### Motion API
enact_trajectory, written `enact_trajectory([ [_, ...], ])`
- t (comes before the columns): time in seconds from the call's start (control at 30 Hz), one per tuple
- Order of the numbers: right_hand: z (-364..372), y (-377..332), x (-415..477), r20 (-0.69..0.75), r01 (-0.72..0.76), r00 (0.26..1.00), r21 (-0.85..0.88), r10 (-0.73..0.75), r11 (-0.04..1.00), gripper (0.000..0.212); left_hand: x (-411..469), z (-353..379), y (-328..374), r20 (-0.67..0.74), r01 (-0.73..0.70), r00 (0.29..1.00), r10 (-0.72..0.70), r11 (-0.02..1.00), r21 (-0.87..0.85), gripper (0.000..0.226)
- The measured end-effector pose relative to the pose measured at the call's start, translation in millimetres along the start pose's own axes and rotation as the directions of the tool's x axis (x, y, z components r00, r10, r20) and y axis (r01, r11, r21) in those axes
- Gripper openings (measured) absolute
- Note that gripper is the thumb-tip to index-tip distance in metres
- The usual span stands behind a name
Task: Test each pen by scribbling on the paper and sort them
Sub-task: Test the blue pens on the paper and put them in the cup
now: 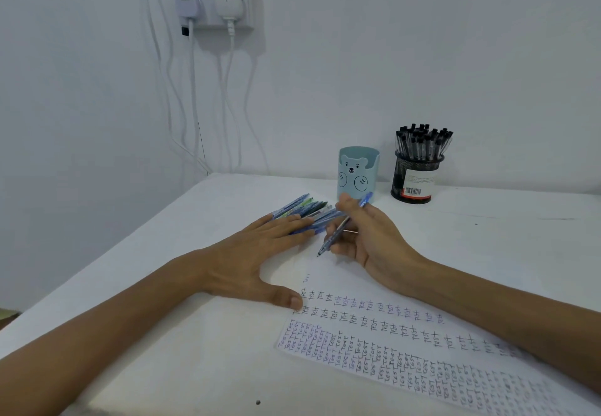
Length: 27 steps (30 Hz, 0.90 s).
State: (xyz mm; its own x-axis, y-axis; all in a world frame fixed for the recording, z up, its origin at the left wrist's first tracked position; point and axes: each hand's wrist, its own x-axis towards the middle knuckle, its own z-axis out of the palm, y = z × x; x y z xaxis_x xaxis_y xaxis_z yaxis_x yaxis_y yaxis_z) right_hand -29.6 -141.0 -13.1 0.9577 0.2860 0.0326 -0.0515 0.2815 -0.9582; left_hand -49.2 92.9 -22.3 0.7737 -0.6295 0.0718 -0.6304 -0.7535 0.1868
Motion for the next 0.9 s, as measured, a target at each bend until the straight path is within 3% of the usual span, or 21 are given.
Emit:
enact_trajectory([
  [0.1, -1.4, -2.1, 1.4, -0.041, -0.04, 0.998, 0.069, 0.043, 0.997, 0.038, 0.5, 0.7, -1.3, 0.003, 0.011, 1.0, -0.011, 1.0, 0.01, 0.115],
  [0.27, -3.9, -2.4, -1.5, 0.051, 0.05, 0.998, -0.035, -0.048, 0.998, 0.038, 1.0, 0.6, -1.2, 0.002, -0.002, 1.0, 0.002, 1.0, -0.011, 0.109],
  [0.4, -5.3, -1.9, 1.4, 0.003, 0.041, 0.999, -0.072, -0.041, 0.997, 0.041, 0.4, 0.4, -1.0, 0.012, 0.023, 1.0, -0.023, 1.0, -0.01, 0.115],
  [0.53, -16.8, -8.3, 11.2, 0.013, 0.007, 1.0, -0.316, -0.004, 0.949, 0.045, -0.6, 0.2, -0.2, 0.003, 0.027, 1.0, -0.027, 0.999, -0.028, 0.117],
  [0.67, -53.1, -17.0, 33.1, -0.028, 0.047, 0.996, -0.663, -0.087, 0.747, 0.048, -0.1, 0.8, -0.6, 0.005, 0.004, 1.0, -0.004, 1.0, -0.014, 0.104],
  [0.73, -77.3, -23.2, 45.2, -0.047, 0.045, 0.982, -0.88, -0.181, 0.473, 0.037, -0.9, 0.9, -0.6, 0.008, 0.001, 1.0, -0.001, 1.0, -0.023, 0.099],
  [0.8, -98.8, -29.8, 53.5, -0.05, 0.008, 0.965, -0.975, -0.258, 0.22, 0.027, -1.3, 1.3, -0.4, 0.008, -0.004, 1.0, 0.004, 1.0, -0.025, 0.094],
  [0.9, -117.9, -37.6, 59.1, -0.102, -0.108, 0.957, -0.994, -0.271, -0.007, 0.022, -0.3, 1.0, -0.1, 0.015, -0.001, 1.0, 0.001, 1.0, -0.017, 0.092],
])
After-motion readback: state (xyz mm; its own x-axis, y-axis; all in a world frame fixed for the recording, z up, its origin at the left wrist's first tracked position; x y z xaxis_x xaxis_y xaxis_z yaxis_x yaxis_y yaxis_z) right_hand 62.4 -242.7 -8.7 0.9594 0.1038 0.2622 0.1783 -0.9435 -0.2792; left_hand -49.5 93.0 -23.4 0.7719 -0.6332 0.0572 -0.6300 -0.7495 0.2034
